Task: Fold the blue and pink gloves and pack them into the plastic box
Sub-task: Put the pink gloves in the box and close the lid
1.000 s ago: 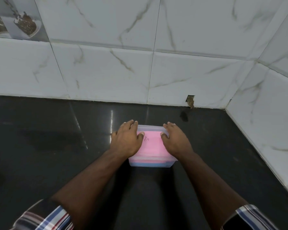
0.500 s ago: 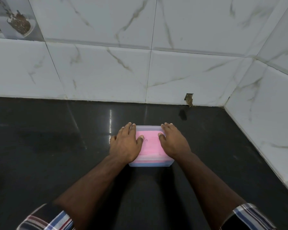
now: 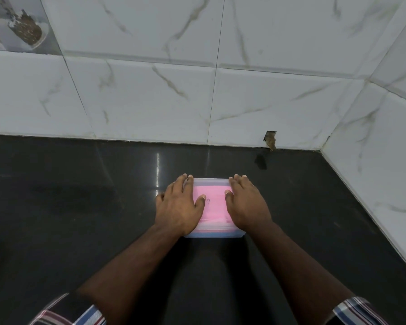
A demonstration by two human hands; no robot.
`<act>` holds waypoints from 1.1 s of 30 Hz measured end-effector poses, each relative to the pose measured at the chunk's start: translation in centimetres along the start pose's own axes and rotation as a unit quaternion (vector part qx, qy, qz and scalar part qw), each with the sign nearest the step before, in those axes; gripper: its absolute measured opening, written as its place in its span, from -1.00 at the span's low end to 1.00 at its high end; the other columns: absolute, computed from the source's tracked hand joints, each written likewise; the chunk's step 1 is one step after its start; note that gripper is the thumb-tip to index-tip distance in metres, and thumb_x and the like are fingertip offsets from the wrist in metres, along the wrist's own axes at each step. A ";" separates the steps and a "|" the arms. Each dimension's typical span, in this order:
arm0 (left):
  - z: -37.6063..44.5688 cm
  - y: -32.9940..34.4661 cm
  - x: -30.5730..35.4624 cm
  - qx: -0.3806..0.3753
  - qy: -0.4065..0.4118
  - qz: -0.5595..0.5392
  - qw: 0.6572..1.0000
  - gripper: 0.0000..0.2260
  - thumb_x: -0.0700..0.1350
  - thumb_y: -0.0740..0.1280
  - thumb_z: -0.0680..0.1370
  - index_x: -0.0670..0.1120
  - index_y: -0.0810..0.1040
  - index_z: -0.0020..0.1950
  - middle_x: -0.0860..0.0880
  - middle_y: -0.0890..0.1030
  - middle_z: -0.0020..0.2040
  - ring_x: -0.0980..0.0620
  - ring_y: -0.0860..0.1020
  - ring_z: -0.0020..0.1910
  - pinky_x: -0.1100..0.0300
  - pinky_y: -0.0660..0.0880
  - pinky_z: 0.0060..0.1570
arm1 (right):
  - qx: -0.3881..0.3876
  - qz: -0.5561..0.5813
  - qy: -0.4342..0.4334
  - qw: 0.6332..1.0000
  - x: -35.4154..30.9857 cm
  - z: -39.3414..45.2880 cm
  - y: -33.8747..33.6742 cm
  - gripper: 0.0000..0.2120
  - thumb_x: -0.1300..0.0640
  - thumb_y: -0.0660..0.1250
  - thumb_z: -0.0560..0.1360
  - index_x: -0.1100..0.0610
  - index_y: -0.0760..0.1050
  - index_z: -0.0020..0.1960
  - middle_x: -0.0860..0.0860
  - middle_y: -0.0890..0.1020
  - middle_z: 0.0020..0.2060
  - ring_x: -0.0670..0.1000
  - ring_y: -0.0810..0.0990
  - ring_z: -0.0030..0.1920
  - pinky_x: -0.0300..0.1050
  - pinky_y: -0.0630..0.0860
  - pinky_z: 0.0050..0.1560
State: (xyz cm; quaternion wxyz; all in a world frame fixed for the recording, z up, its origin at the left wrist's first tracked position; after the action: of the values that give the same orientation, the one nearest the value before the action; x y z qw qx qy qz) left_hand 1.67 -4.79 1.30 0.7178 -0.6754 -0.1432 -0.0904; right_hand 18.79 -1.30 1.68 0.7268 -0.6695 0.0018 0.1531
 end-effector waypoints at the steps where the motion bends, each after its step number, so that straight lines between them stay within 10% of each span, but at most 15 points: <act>1: 0.0 0.0 0.0 -0.002 0.002 0.003 1.000 -0.37 0.27 0.04 0.61 0.01 0.07 0.62 0.02 0.11 0.62 -0.01 0.16 0.56 -0.13 0.18 0.46 | -0.001 -0.005 0.000 1.000 0.0 0.0 0.1 -0.50 -0.05 0.01 0.65 0.12 0.20 0.54 0.06 0.26 0.53 0.06 0.15 0.54 -0.03 0.08 0.50; 9: -0.4 -1.4 1.0 0.031 0.036 0.047 0.998 -0.45 0.21 -0.01 0.65 0.02 0.17 0.60 0.00 0.12 0.63 -0.06 0.06 0.60 -0.11 0.09 0.51 | 0.020 -0.026 -0.020 0.999 -0.8 -0.9 -1.6 -0.54 0.02 -0.02 0.65 0.11 0.24 0.52 0.04 0.28 0.52 0.04 0.17 0.54 0.05 0.06 0.53; 15: -5.7 -1.8 4.5 0.103 0.164 0.070 0.979 -0.59 -0.01 0.12 0.60 -0.09 0.55 0.37 -0.08 0.48 0.45 -0.15 0.40 0.47 -0.11 0.38 0.37 | 0.063 -0.014 -0.097 0.993 -2.7 -6.0 -1.2 -0.63 0.10 0.16 0.54 0.17 0.56 0.26 0.10 0.58 0.28 0.11 0.52 0.32 0.08 0.37 0.36; 33: -6.6 2.3 4.1 0.069 0.160 0.098 0.980 -0.49 -0.02 0.14 0.54 -0.17 0.45 0.45 -0.18 0.47 0.45 -0.21 0.38 0.48 -0.16 0.27 0.46 | 0.025 -0.047 -0.091 0.994 -3.1 -6.3 1.1 -0.50 0.02 0.02 0.51 0.14 0.54 0.30 0.11 0.57 0.29 0.14 0.51 0.34 0.16 0.40 0.33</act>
State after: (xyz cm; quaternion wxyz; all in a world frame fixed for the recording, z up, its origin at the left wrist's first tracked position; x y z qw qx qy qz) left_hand 6.78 -10.96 0.19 0.7818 -0.6116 0.0342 -0.1165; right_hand 16.90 -8.05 0.62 0.7466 -0.6342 -0.0918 0.1787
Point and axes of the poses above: each hand's wrist, its own z-axis towards the middle knuckle, its own y-axis out of the palm, x = y × z, the point moved 10 cm from there along z, towards the middle knuckle
